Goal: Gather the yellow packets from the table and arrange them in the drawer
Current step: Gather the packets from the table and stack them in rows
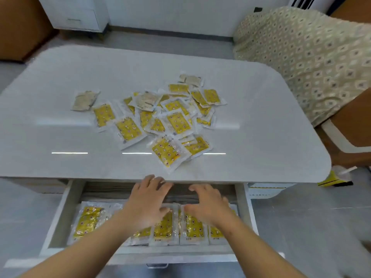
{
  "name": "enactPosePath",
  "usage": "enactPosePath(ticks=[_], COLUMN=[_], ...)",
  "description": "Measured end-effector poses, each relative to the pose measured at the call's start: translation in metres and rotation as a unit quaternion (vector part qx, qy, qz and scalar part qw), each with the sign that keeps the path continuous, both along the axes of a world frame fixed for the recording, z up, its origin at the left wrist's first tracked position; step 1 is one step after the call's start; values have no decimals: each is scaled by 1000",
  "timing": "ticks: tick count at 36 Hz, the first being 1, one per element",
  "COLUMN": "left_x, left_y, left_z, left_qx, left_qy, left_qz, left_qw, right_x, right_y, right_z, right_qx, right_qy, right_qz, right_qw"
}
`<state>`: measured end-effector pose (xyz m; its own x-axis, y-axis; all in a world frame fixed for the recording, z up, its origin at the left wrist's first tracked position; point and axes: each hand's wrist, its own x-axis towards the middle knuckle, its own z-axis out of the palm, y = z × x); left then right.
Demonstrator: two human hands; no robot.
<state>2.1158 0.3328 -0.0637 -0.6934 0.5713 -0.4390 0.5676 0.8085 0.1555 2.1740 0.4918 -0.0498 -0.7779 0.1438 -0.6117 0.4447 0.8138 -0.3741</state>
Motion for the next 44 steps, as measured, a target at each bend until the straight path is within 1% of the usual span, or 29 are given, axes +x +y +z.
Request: enactPosePath(ticks=[7,10,14,16,18,21,23,25,28,32,38,44], left_x=[-23,-39,-70,-88,-102,-126,-138,-154,-184,-215,-260,-312], left_y=[-28,-39,-51,-56,-59,-66,-67,-72,-90,-121,-184,-273], left_z=[147,202,258,281,292,311,333,359,382,405,422,420], left_qx=[37,48,48,59,69,82,65,65,67,79,64,56], left_qy=[24,33,81,135,185,220,252,226,234,250,276,286], left_qz=[26,18,-11,-30,-28,-19,-25,4,58,109,128,136], left_qw=[999,998,995,989,980,972,965,972,968,959,950,947], right_x=[-28,-45,-67,-82,-93,-117,-134,-157,-191,-229,-281,-330], right_y=[-28,-38,-50,-52,-53,-55,-58,-65,-83,-113,-176,-269], right_z=[147,203,259,278,294,317,332,349,374,396,417,408], right_qx=[7,16,39,55,65,74,77,84,86,87,82,93], right_qy=[29,60,102,124,135,163,188,222,259,280,321,338], right_qz=[3,6,13,14,8,9,12,25,44,61,82,89], right_qw=[1000,998,994,991,989,984,979,971,961,954,940,932])
